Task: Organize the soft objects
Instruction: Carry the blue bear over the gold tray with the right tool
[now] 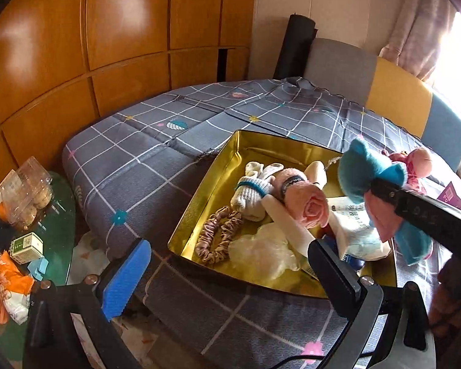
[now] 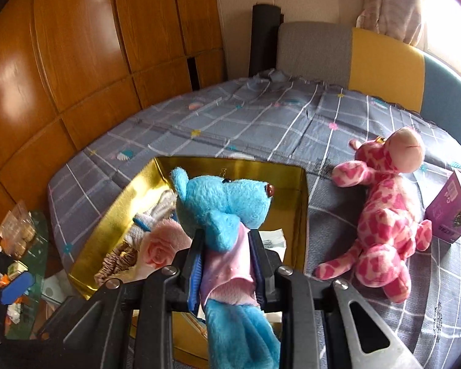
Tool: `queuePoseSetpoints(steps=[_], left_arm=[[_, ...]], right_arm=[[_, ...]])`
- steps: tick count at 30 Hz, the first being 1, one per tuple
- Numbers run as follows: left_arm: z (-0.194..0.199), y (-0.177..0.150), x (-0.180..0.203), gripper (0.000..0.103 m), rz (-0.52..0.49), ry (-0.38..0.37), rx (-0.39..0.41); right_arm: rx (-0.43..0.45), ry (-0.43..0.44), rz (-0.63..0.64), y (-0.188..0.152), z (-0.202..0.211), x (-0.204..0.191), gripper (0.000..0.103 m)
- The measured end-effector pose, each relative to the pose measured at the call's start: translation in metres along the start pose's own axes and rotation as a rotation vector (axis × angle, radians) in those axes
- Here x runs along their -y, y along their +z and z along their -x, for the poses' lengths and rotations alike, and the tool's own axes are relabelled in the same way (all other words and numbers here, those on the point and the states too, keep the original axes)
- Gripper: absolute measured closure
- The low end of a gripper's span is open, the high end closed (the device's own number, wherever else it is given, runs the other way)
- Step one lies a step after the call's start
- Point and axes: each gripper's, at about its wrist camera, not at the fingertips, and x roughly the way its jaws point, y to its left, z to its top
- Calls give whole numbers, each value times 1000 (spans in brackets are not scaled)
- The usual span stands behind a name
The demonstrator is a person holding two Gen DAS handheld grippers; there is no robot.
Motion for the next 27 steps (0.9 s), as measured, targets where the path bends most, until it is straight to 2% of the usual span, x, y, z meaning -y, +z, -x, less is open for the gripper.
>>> queuePoseSetpoints(steps=[6,9,12,17,21,26,27], left_arm=[[-5,-1,-8,0,25,-3,-13],[-7,-1,-10,0,30,0,-13],[-8,-2,-10,0,33,0,-16],[-9,-2,-9,0,35,-1,-24],[-6,-2,-8,0,31,-2,-14],[-5,-2,-6,0,27,-5,-10],[-4,-2,-6,0,24,-5,-9]], right_arm=[[-96,-32,46,0,-50,-8,73],[-124,-5,51,-1,-59,-9,68],[-144,48,26,-2,-60,-4,60],[-134,90,15,-7,-48,-2,58],[-117,101,39,-13,-34,-5,53],[-111,73,85,-19,-32,-9,53],[-115,56,82,-18,-37,-9,59]])
